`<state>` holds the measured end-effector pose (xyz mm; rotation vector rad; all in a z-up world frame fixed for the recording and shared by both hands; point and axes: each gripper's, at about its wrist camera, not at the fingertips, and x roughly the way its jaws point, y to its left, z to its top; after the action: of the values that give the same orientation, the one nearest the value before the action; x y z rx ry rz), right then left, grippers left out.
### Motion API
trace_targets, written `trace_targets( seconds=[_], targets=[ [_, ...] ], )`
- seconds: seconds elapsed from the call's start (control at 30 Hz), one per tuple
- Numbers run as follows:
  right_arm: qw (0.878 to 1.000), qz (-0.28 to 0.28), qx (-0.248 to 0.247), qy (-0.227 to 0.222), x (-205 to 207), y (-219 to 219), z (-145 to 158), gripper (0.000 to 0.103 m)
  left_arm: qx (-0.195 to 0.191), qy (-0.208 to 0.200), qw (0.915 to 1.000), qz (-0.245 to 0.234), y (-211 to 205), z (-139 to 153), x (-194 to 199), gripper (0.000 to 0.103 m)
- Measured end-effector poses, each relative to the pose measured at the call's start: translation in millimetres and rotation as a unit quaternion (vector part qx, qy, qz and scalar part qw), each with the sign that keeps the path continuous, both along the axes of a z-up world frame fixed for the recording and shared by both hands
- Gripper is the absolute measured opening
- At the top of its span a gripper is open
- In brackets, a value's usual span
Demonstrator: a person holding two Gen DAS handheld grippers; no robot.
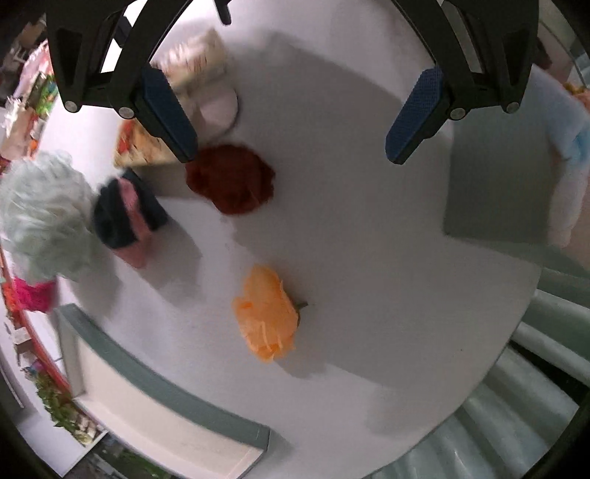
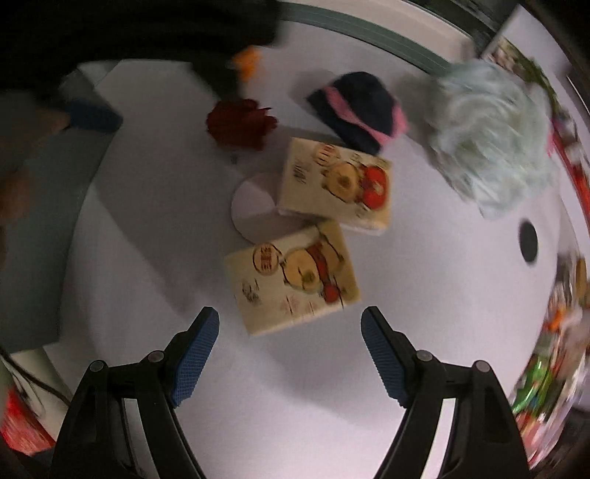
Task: Organize soft objects
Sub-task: 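Move both tools from the box back toward the table items, then grasp the tan bear-print tissue pack with the right tool while the left tool grasps the red rose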
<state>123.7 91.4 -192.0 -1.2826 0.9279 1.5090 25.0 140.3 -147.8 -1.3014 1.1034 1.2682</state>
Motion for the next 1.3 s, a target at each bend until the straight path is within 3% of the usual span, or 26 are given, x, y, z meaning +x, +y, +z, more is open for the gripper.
trace_targets(
  seconds=[0.17,0.3,0.4,0.5,0.73,0.87,1.0,1.07,1.13,1.3],
  targets=[
    [0.999,0.034,0.020,-0.016,-9,9,-13,0.087,-0.005,0.004,0.9998,0.019,7,-21,3,0.103],
    [0.998,0.047,0.025,-0.014,-12,16,-11,0.088,0.005,0.013,0.9999,0.008,10,-22,13,0.103],
    [0.998,0.036,0.038,-0.019,-11,21,-5,0.090,0.009,0.020,0.9998,-0.004,13,-21,22,0.103],
    [1.000,0.019,0.012,-0.019,-4,33,-16,0.090,0.006,0.030,0.9994,-0.018,16,-29,27,0.103],
    [0.999,-0.034,-0.011,0.025,5,49,-23,0.083,0.001,0.027,0.9996,-0.010,23,-34,23,0.103],
    [0.998,-0.048,-0.018,0.039,24,47,-15,0.082,-0.038,0.019,0.9988,-0.024,31,-36,20,0.101],
    [0.995,-0.076,-0.015,0.069,53,44,2,0.082,-0.009,0.006,0.9993,-0.037,27,-19,21,0.071],
    [0.993,-0.088,-0.015,0.079,62,38,10,0.082,-0.009,0.003,0.9987,-0.050,26,-15,25,0.046],
    [0.991,-0.098,-0.013,0.088,72,41,16,0.082,-0.013,-0.010,0.9979,-0.063,24,-12,33,0.031],
    [0.983,-0.141,-0.019,0.117,111,33,27,0.082,-0.002,-0.004,0.9956,-0.093,10,6,40,0.030]
  ],
)
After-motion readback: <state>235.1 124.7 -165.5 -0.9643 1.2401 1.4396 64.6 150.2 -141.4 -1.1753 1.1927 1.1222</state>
